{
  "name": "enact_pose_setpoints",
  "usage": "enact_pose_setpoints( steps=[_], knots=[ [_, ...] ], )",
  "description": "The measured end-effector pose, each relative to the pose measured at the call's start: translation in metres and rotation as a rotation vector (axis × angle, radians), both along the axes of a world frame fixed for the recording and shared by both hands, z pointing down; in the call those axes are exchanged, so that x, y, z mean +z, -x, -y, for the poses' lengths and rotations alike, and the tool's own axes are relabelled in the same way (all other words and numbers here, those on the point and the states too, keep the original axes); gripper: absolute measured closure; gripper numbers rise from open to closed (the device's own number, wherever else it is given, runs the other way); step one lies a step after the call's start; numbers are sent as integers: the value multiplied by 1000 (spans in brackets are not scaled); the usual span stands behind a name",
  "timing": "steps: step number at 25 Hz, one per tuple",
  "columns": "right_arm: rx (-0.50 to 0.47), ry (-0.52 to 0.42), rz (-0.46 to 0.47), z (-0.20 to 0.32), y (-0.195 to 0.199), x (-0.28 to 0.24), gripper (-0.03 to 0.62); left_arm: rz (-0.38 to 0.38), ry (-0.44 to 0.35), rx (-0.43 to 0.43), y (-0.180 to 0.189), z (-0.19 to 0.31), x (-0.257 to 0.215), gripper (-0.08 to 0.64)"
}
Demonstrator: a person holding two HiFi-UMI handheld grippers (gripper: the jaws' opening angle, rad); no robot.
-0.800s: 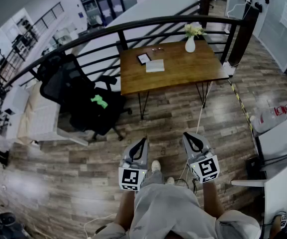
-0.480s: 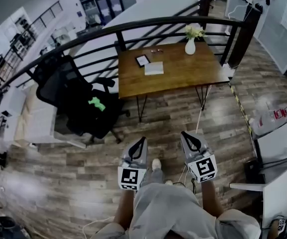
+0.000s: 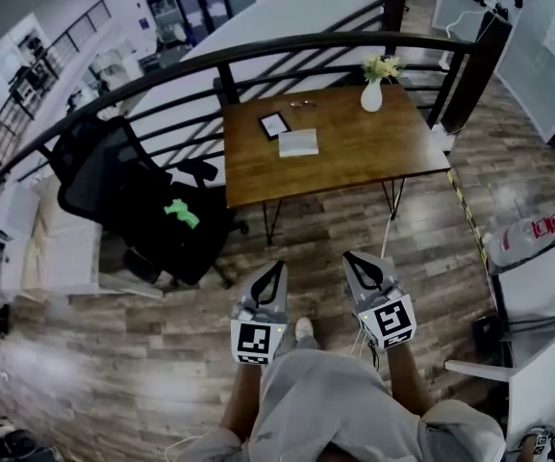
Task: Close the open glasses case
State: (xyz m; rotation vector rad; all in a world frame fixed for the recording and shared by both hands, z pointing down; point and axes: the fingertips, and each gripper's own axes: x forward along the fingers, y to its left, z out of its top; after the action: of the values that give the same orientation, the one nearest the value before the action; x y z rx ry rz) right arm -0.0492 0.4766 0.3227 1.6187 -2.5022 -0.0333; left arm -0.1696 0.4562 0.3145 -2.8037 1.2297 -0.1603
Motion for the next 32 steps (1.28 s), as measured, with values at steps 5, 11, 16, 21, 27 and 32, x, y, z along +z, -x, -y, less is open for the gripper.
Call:
enact_pose_setpoints(
  steps=[5, 11, 16, 21, 27, 32],
  knots=[
    [2, 14, -1, 37, 5, 2, 589, -1, 15, 0, 3, 37, 1, 540],
    [20, 23, -8, 72, 12, 0, 589, -11, 22, 10, 10, 74, 3, 540],
    [27, 24, -6, 92, 15, 1, 589, -16, 22, 19, 13, 98, 5, 540],
    [41, 54, 15, 112, 13, 8, 589, -18, 43, 29, 9, 120, 7, 540],
    [41, 53, 30, 142, 4, 11, 588, -12, 47, 26, 1, 148, 9, 540],
    [29, 33, 19, 176, -7, 6, 588, -17, 43, 10, -9, 178, 7, 540]
  ],
)
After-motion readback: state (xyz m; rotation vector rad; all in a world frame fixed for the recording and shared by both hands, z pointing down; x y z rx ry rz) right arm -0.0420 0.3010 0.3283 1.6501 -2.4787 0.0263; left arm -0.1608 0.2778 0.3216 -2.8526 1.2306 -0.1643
